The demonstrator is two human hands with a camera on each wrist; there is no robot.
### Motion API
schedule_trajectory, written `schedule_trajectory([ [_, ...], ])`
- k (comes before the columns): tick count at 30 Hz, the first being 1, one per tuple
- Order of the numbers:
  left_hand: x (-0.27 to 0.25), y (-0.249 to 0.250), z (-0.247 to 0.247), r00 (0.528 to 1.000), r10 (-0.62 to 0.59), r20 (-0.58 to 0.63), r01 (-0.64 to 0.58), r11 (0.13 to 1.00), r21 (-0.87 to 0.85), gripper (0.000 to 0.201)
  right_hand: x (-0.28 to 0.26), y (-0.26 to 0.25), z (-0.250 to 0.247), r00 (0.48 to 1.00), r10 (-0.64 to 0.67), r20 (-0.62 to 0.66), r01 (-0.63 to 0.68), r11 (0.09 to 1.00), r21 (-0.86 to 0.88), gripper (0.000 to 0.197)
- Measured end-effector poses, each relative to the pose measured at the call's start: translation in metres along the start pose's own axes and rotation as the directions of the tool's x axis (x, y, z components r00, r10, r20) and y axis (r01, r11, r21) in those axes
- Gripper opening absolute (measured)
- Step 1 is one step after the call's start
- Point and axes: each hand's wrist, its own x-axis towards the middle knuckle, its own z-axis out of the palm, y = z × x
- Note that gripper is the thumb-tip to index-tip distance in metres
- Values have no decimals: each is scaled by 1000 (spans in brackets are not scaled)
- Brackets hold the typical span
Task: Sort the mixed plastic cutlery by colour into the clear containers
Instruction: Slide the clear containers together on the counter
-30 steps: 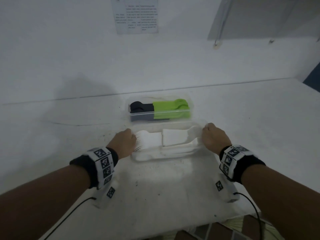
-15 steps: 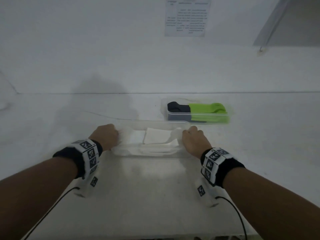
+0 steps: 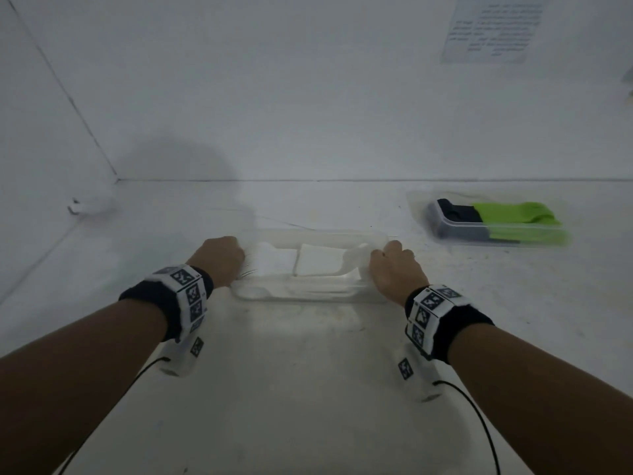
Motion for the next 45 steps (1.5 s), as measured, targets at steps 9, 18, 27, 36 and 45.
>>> schedule_trajectory([
  [9, 11, -22, -3, 998, 56, 6, -54, 978, -201, 27, 5, 1, -9, 999, -14, 31, 10, 993, 119, 26],
  [18, 47, -14, -34, 998, 7, -54, -26, 938, -347, 31, 50, -17, -47, 990, -87, -112, 113, 960, 256, 29],
  [27, 114, -3, -34, 985, -81, -150, 37, 961, -274, 45, 132, -30, -48, 992, -130, 0, 128, 975, 184, 38],
  [36, 99, -16, -11, 959, -222, -177, 131, 898, -420, 69, 124, -30, -40, 999, -38, 34, 27, 956, 293, 49],
  [45, -13, -46, 11, 824, 563, -62, -566, 822, -66, 50, 45, -4, -35, 992, -125, 28, 120, 984, 129, 16],
])
